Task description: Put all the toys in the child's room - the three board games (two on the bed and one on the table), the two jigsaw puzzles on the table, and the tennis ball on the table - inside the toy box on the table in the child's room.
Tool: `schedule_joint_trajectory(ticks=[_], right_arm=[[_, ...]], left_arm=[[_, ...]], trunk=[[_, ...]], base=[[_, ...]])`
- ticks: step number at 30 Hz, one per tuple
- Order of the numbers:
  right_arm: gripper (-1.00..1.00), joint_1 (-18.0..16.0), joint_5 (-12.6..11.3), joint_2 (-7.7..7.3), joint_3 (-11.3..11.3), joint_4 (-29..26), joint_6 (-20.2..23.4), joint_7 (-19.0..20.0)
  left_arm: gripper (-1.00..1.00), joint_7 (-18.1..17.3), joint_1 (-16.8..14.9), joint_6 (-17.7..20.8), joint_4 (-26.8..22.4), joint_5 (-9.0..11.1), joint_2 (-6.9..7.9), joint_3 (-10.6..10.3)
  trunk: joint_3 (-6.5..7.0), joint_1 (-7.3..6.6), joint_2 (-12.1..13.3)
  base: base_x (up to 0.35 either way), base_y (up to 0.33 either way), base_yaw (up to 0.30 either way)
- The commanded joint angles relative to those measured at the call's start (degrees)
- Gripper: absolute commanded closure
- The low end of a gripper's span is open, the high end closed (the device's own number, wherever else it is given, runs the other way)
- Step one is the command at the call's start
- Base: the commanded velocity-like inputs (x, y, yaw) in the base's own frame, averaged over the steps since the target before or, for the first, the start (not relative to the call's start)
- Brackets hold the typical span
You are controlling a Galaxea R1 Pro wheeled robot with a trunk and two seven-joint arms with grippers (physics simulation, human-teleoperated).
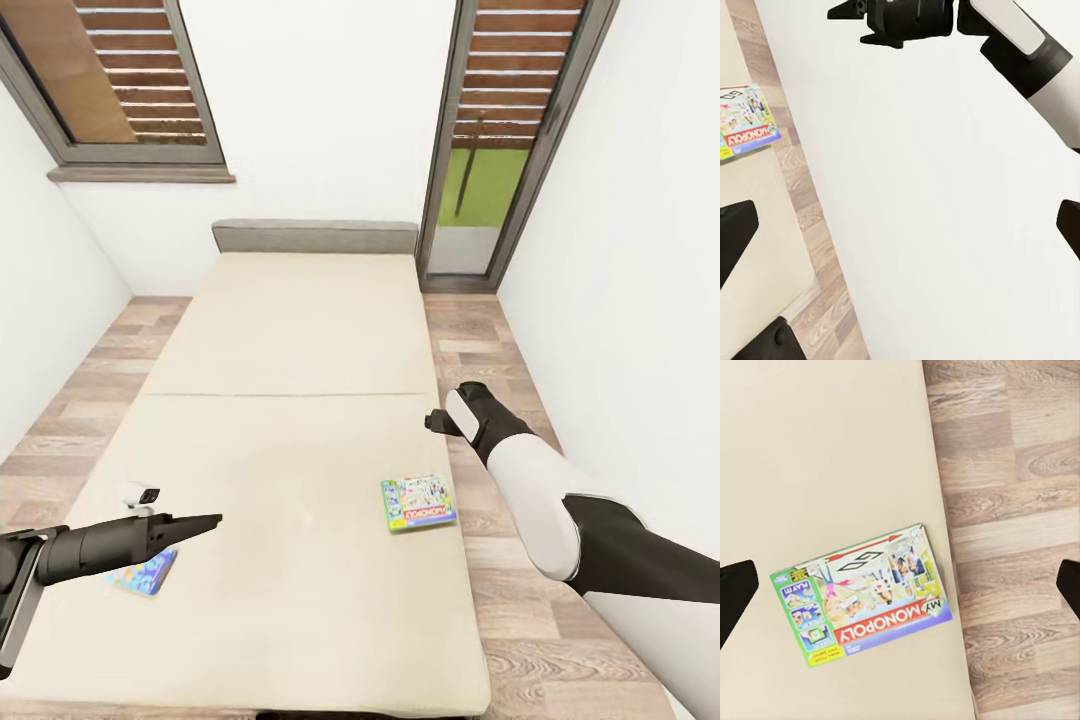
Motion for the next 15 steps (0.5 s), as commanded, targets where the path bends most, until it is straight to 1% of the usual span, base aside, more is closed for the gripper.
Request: schedule_joint_trajectory(ticks=[1, 15], right_arm=[[-1.0, -0.04, -0.59, 0.03, -0.11, -0.08, 0.08, -0.5], [-1.0, 0.0, -0.56, 0.03, -0.11, -0.08, 0.01, -0.5]], left_arm=[[-1.0, -0.24, -0.03, 0.59, -0.01, -0.04, 0.02, -0.01], [-1.0, -0.24, -0.03, 0.55, 0.0, -0.04, 0.02, -0.1]], trunk=[[-0.18, 0.03, -0.1], [-1.51, 0.03, -0.1]], base=[[0.0, 0.0, 0.0], [0.0, 0.0, 0.0]])
